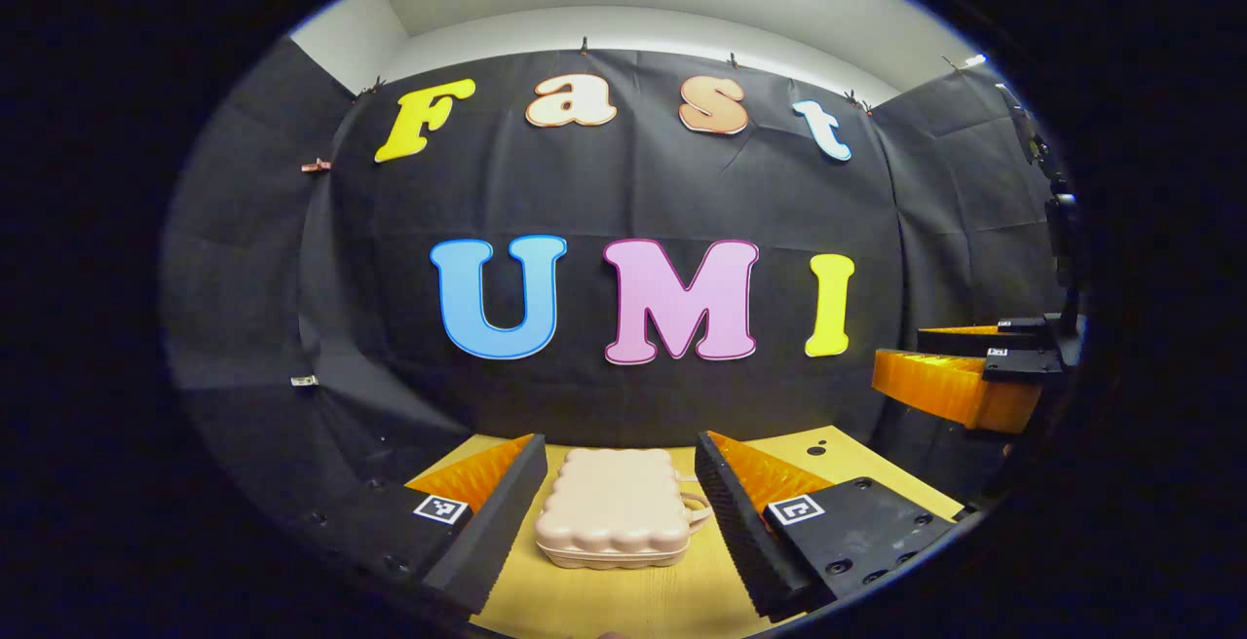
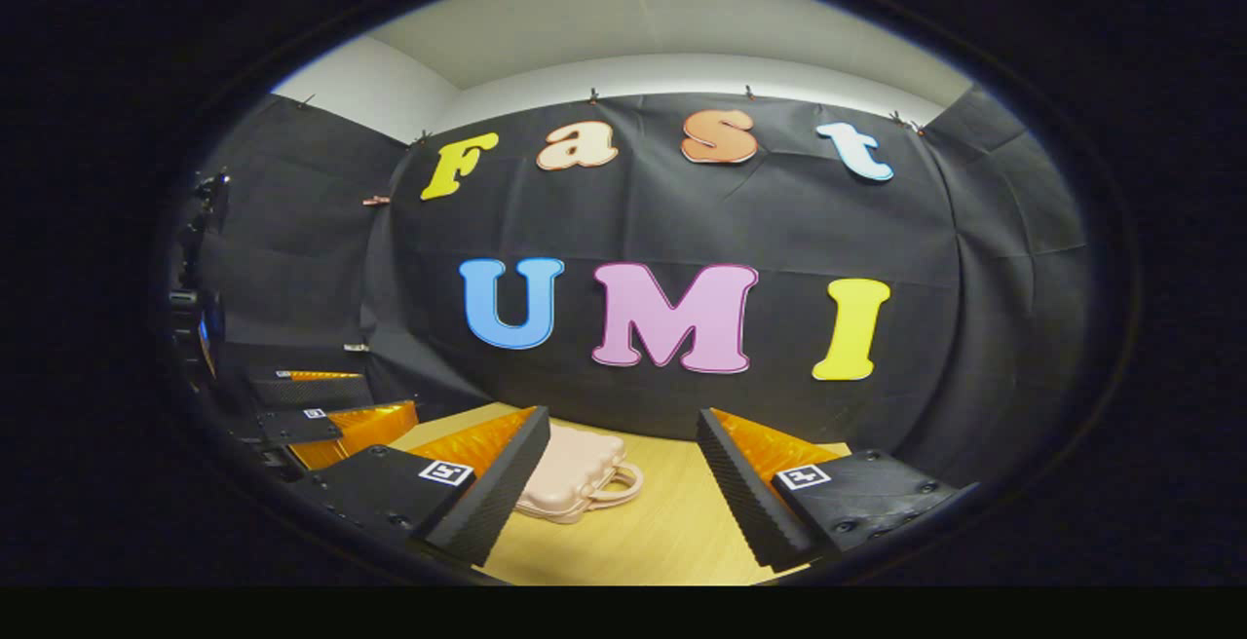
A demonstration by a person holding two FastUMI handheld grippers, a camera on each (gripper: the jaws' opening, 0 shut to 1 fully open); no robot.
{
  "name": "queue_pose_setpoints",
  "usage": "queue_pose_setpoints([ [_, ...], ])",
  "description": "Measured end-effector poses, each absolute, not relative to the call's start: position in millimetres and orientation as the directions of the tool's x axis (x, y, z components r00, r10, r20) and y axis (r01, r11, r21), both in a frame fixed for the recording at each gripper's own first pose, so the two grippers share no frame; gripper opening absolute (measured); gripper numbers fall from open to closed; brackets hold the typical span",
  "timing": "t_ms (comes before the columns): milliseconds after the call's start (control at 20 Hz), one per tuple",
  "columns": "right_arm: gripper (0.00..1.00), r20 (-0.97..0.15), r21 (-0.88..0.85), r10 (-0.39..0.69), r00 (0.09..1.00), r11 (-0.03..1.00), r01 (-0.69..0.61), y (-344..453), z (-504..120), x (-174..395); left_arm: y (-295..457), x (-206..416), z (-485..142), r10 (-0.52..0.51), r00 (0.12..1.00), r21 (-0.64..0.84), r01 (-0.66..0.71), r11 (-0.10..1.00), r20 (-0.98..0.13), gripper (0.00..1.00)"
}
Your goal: First open the suitcase, pack the skin care products into it, and then close the suitcase.
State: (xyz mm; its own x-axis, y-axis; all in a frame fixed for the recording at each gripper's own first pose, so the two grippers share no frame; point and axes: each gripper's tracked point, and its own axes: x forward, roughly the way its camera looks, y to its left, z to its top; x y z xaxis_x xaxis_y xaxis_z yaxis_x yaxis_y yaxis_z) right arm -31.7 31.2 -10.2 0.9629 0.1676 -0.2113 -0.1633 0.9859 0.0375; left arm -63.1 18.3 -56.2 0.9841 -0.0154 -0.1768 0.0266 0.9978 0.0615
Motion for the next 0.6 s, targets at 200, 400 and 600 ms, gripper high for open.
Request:
queue_pose_setpoints([
  [200, 0.96, -0.195, 0.020, 0.159, 0.968, 0.987, -0.158, 36, -9, -46, 23, -74, -36, -0.008, 0.993, 0.038, 0.012, 0.999, -0.121, 0.96],
  [400, 0.96, -0.202, 0.035, 0.193, 0.960, 0.981, -0.190, 47, -7, -56, 33, -81, -28, 0.024, 0.992, 0.020, -0.022, 1.000, -0.125, 0.96],
  [600, 0.96, -0.245, 0.015, 0.226, 0.943, 0.973, -0.229, 57, -18, -59, 55, -93, -24, 0.127, 0.988, 0.021, -0.125, 0.992, -0.084, 0.96],
])
